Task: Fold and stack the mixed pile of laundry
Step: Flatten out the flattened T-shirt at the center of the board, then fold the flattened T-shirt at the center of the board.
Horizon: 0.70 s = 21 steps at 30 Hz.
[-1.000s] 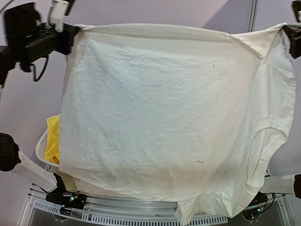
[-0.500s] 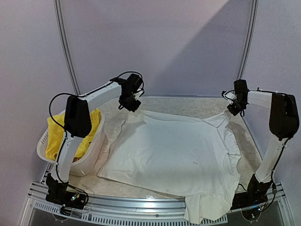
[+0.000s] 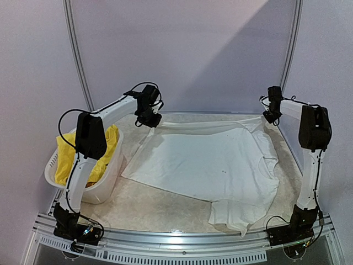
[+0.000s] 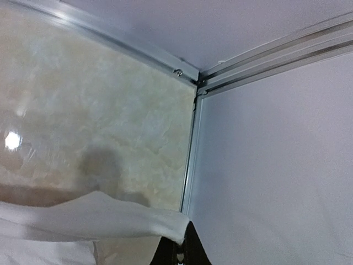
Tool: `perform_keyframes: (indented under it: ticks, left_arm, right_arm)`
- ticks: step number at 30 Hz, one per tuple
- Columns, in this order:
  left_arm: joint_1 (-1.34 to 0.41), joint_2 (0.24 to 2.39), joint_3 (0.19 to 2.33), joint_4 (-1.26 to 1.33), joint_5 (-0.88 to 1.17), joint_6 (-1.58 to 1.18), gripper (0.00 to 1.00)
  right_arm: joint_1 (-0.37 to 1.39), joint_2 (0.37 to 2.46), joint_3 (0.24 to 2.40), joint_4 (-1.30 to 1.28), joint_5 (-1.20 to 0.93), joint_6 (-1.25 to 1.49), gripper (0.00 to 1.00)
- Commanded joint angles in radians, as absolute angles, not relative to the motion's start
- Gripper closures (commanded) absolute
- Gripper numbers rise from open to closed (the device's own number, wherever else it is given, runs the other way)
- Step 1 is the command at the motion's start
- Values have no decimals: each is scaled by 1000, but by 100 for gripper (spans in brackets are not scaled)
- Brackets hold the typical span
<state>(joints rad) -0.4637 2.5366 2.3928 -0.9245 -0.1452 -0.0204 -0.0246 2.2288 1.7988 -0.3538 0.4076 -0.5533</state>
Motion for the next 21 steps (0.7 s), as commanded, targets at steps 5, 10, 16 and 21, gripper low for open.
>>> perform_keyframes:
  ticks: [5,10,16,21]
  left_arm:
    - [-446,2469,2400,-843,-140,-61,100]
    - [-446,2451,2402,-845,-142,-53,100]
    - [-443,2433,2406,-868,-123,-39,100]
    - [-441,2432,2423,-863,-114,-35,100]
  right_arm:
    - [-31,2351,2064,-464,448,-489,100]
    - [-28,2347,2069,-563,405,-464,100]
    - [-23,2240,1976,-743,265,-367,100]
    - [-23,2144,1921,-864,148,-316,100]
